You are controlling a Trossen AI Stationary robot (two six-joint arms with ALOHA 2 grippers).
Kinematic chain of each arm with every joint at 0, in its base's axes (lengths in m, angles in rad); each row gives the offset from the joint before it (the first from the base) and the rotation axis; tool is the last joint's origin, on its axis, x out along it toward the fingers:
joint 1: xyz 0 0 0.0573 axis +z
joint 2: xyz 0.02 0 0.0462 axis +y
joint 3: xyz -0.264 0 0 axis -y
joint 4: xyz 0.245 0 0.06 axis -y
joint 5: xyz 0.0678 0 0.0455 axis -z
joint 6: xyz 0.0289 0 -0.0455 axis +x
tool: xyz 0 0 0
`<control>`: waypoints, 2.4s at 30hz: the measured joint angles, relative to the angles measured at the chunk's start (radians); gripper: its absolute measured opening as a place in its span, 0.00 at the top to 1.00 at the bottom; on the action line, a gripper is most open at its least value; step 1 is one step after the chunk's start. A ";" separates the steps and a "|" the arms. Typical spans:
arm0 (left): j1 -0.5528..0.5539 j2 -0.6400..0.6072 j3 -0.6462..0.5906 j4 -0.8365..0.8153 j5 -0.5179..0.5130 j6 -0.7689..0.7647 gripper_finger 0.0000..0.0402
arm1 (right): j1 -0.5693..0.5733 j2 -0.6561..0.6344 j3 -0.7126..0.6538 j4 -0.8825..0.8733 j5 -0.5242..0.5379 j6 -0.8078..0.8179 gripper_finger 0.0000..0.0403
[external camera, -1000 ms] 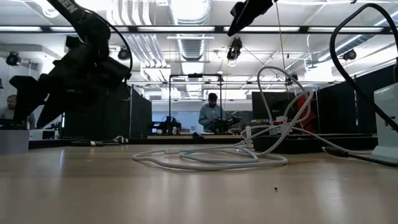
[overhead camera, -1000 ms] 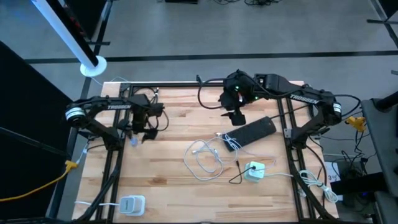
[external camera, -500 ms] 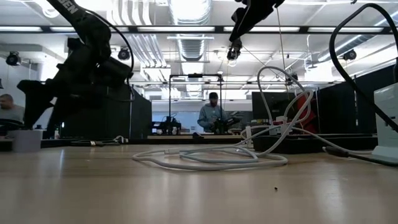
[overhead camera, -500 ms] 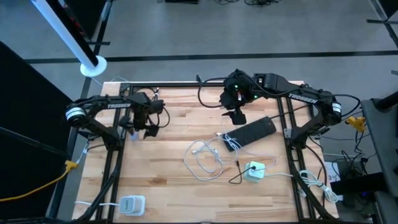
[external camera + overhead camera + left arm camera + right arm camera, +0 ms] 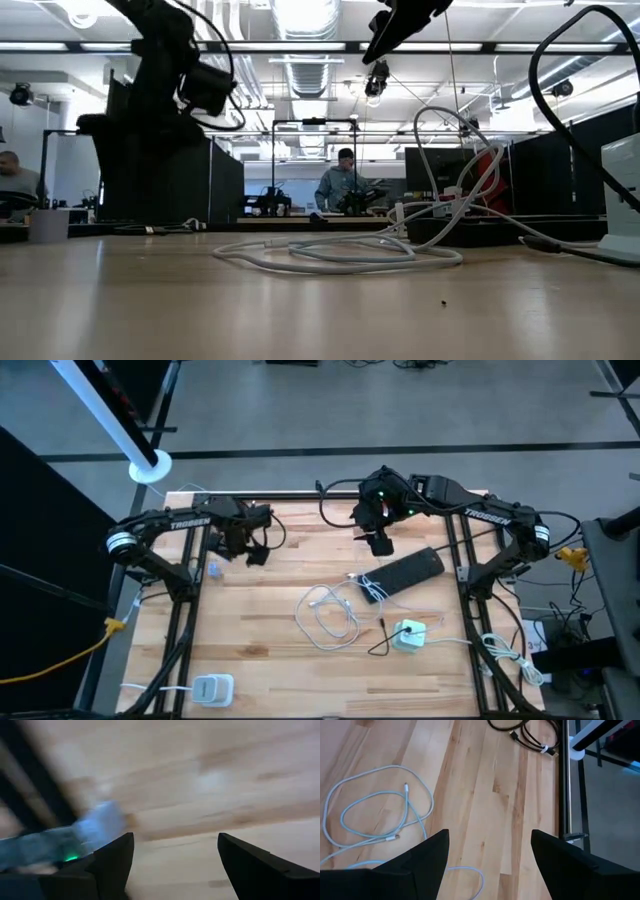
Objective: Plug in charger cables
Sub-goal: Insert the top left black charger cable into the purple charger adapter
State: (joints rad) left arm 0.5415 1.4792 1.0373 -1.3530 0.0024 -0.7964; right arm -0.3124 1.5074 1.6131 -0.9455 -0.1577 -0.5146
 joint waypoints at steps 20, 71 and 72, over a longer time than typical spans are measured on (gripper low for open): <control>0.247 0.018 -0.181 -0.010 0.003 0.073 0.31 | -0.007 0.054 -0.011 -0.027 -0.008 0.033 0.32; 0.274 0.112 -0.156 0.182 0.093 0.240 0.70 | -0.007 0.044 -0.011 -0.086 -0.006 0.029 0.42; 0.273 0.102 -0.128 0.196 0.042 0.237 0.70 | -0.007 0.044 -0.011 -0.082 -0.003 0.029 0.42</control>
State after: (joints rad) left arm 0.8145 1.5810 0.9098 -1.1575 0.0443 -0.5596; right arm -0.3195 1.5513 1.6020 -1.0273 -0.1605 -0.4854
